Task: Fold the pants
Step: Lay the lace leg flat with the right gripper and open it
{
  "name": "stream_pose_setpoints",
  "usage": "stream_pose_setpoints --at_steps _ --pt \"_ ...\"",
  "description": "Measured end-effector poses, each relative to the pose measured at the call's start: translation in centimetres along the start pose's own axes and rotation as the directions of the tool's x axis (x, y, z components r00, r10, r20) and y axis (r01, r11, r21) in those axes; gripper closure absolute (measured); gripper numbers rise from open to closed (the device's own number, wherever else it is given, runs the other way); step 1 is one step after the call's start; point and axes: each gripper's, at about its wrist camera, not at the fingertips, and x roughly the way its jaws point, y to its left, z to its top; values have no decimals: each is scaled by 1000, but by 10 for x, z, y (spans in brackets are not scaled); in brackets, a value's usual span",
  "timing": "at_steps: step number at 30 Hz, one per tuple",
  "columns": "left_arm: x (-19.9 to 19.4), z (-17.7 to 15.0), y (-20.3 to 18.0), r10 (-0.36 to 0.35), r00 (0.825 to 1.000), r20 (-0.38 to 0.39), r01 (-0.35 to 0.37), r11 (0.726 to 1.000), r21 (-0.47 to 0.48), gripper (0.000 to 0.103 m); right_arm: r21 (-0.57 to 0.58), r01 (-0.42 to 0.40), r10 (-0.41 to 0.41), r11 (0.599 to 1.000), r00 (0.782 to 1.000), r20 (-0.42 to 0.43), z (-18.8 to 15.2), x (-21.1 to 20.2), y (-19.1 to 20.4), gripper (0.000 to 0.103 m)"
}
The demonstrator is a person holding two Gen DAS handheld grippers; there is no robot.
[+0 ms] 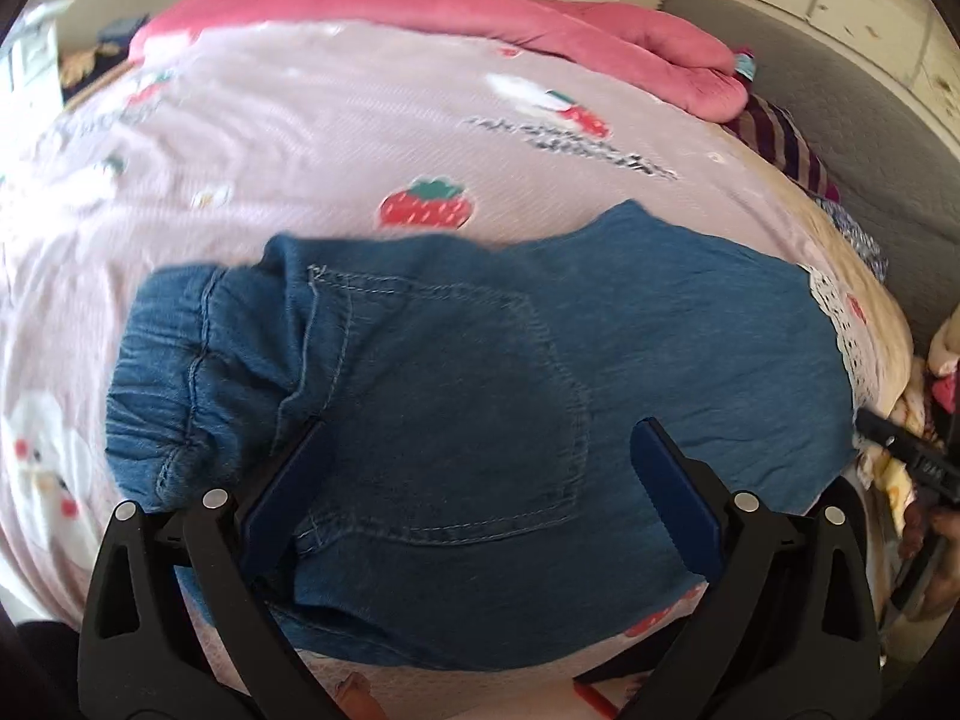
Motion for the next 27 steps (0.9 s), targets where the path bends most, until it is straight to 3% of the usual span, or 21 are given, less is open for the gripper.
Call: stream_pose_setpoints --at_steps 3,7,11,14,23,27 --pt "4 -1 9 -26 1000 -1 26 999 -28 10 -18 6 -6 1000 1000 19 -6 2 0 34" --pt "8 -3 1 25 1000 8 -25 999 24 10 -31 5 -4 1000 999 34 -8 2 3 31" --pt "-14 -1 -9 -12 996 94 5 998 65 10 -10 -59 60 998 992 109 -11 -26 -2 30" --pt "-33 0 -28 -57 986 157 38 991 127 10 10 -37 35 999 989 141 -16 -44 -12 26" --pt "-37 12 -115 -152 980 132 100 937 335 10 93 -50 35 994 987 154 -44 -70 -36 19" --pt "-21 23 -166 -182 979 95 122 888 444 10 124 -81 62 989 986 156 -48 -71 -39 18"
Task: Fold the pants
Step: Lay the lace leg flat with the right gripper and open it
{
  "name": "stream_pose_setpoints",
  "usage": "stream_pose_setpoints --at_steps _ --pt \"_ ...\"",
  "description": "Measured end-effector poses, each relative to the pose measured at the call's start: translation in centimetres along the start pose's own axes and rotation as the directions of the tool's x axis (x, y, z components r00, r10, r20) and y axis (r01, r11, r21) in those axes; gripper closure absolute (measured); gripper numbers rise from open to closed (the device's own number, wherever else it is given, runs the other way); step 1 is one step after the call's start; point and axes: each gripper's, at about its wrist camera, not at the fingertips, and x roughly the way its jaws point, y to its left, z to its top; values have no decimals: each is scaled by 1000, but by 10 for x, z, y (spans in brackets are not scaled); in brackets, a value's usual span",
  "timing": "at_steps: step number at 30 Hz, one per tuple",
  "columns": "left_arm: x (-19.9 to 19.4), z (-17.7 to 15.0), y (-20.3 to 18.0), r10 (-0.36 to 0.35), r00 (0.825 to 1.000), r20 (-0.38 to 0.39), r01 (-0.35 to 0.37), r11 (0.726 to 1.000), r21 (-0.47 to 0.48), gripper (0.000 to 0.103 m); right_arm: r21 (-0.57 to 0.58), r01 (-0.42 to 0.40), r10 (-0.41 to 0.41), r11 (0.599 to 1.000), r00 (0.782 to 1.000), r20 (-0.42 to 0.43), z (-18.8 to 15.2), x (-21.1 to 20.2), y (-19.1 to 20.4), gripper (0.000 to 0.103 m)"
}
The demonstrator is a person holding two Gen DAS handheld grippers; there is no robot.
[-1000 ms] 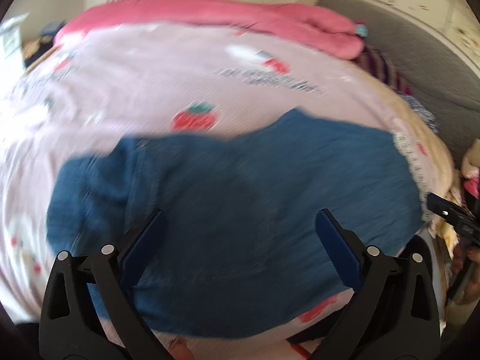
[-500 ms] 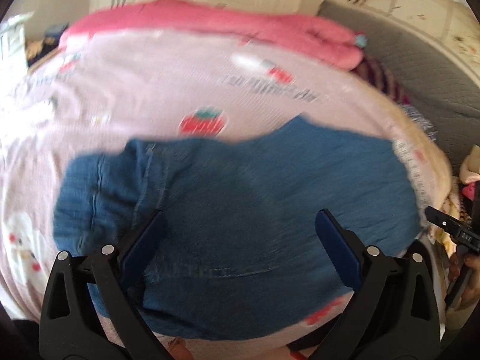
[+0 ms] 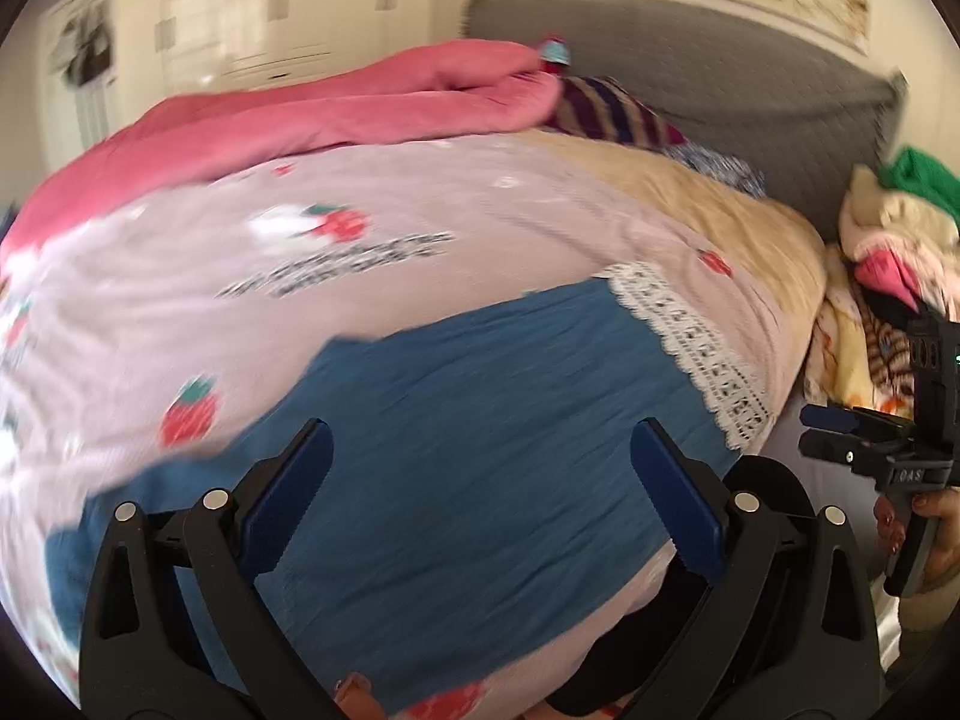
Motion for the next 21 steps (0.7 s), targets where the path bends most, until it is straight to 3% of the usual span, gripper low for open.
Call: stream_pose_setpoints --at_steps 7,12,17,18,21 --pt "49 38 -41 -106 993 -53 112 987 112 10 71 -35 37 997 999 -28 2 17 -6 18" --pt "91 61 -55 -115 989 -88 130 974 187 10 160 -38 46 986 998 -43 5 33 -18 18" --pt "132 78 -54 -146 978 -152 173 967 185 10 242 -86 97 966 995 -34 10 43 -28 18" --pt "141 81 -54 -150 975 -164 179 968 178 10 241 -90 100 966 995 -27 12 44 -28 20" --pt "164 91 -54 -172 966 -194 205 965 165 10 213 -85 87 973 996 -3 17 41 -21 40"
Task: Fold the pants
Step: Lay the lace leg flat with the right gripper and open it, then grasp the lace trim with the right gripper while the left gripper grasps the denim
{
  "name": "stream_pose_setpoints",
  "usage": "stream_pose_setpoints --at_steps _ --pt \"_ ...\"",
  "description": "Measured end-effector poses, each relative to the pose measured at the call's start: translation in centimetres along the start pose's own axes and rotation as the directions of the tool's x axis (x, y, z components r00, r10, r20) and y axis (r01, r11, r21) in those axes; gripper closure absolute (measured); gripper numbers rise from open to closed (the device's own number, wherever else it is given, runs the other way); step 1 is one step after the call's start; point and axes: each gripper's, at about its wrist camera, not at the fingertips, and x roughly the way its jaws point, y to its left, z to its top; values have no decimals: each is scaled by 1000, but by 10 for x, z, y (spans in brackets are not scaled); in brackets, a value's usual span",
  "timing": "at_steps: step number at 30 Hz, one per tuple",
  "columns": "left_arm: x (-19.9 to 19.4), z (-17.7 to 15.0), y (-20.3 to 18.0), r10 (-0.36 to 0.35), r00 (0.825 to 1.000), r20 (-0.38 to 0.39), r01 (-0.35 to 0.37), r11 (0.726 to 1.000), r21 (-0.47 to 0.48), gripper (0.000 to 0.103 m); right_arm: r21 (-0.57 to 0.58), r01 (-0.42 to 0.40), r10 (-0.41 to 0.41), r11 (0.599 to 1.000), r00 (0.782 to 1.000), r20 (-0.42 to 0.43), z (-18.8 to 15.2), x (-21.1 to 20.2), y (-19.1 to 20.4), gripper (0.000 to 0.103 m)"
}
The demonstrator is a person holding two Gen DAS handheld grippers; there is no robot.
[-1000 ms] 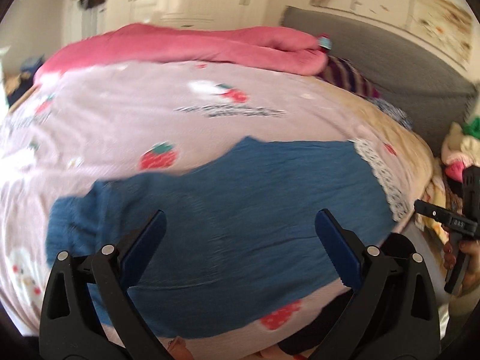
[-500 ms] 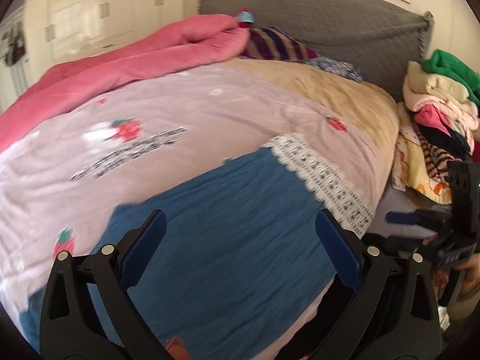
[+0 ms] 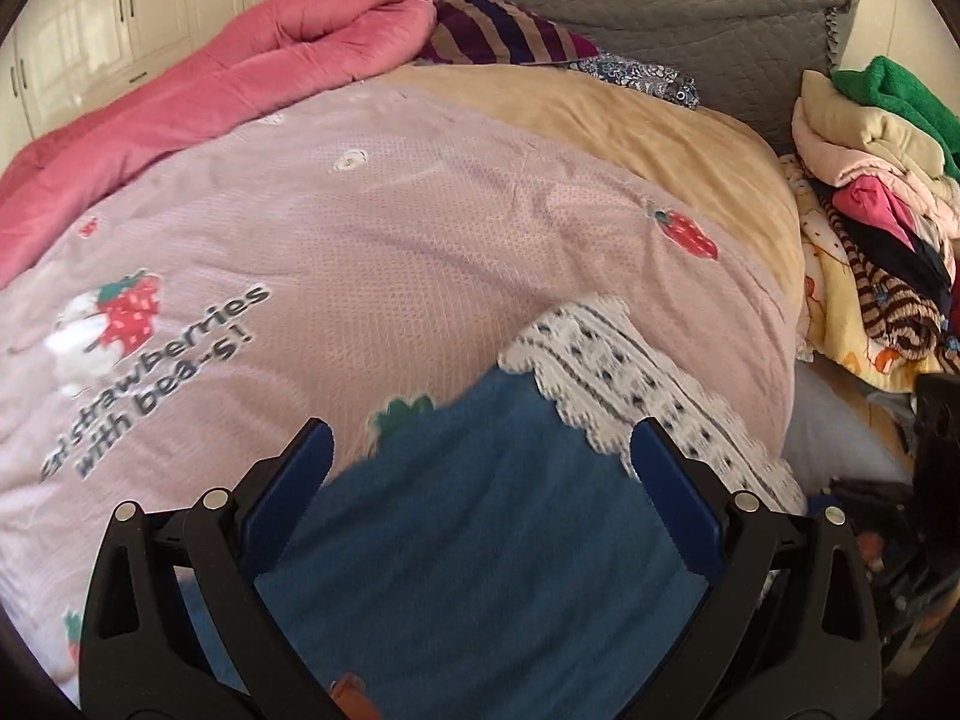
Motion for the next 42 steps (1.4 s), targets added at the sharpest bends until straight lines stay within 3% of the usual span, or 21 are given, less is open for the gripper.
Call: stream_pose_setpoints --at_steps 1,6,9,15,17,20,22,24,25,26,35,42 --pt "5 4 1 -13 1000 -8 13 1000 1 10 -6 -7 7 1000 1000 8 1 -2 2 47" --pt "30 17 2 -92 994 -51 94 995 44 11 -40 -13 13 999 1000 10 4 2 11 46" --pt "44 20 0 -132 986 -97 140 987 83 26 3 23 -23 1000 1000 -18 2 9 1 45" --pt "63 18 3 -257 953 -158 268 962 52 51 46 -18 20 999 999 -32 -1 16 -4 49" --pt "66 19 3 -287 943 -166 297 954 37 51 38 -24 24 999 1000 -17 2 15 1 57" --pt "71 22 6 -329 928 -175 336 942 11 54 40 -20 21 999 1000 -16 2 19 1 58" --pt "74 23 8 -349 921 -174 353 935 -4 59 67 -24 26 997 999 -22 2 25 -1 58" --pt "75 24 9 -367 914 -175 370 929 -17 73 51 -14 15 999 1000 -18 2 25 1 64" --pt "75 24 10 -374 911 -173 376 926 -19 78 46 -18 19 999 1000 -15 3 24 2 81" --pt "75 24 11 -388 906 -170 389 921 -24 83 48 -31 31 998 999 -9 4 23 2 84" --pt "43 28 25 -460 886 -50 460 888 -22 86 -105 -31 43 994 993 112 8 -7 42 85" --pt "-5 24 50 -505 860 70 506 863 12 86 -299 -8 60 954 984 165 11 -12 101 85"
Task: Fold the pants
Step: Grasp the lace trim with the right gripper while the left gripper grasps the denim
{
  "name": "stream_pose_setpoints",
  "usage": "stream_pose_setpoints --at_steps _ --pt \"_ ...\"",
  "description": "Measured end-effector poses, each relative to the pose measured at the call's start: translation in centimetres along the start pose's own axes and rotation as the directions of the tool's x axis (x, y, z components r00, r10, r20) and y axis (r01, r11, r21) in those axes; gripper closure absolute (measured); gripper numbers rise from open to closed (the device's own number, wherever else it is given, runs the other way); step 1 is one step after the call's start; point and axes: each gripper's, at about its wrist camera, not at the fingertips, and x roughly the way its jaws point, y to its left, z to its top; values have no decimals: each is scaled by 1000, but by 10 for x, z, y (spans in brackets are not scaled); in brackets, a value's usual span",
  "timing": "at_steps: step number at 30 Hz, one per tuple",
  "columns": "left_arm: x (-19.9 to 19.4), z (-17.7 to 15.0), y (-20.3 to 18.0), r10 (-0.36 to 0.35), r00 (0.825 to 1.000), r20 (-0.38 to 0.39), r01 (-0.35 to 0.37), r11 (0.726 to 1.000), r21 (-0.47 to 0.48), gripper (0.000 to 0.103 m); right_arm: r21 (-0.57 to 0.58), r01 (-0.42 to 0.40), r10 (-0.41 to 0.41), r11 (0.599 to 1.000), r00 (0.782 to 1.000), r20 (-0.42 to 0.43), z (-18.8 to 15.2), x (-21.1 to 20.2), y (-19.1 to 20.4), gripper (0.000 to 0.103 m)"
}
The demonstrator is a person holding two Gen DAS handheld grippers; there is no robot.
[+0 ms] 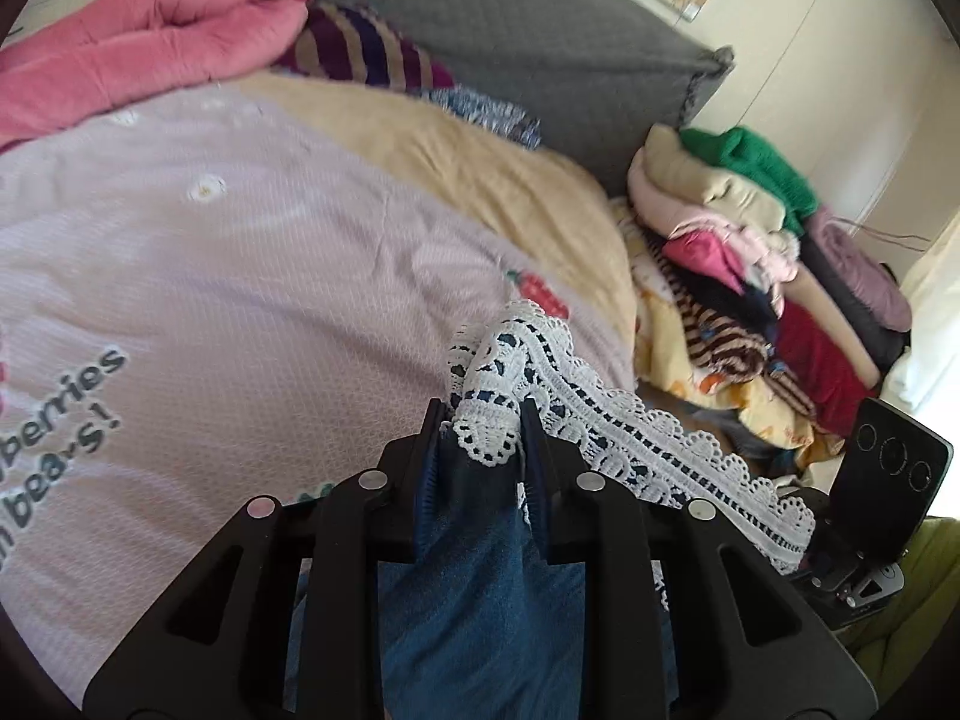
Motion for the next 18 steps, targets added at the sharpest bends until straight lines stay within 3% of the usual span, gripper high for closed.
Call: stream_pose_setpoints --at_steps 6,18 --pt "-50 -19 10 -4 997 82 7 1000 -30 86 -126 -42 39 991 999 -24 7 18 45 85" --pt "-109 -79 43 68 990 123 -48 986 -158 86 -276 -131 86 952 982 -169 -20 75 119 85"
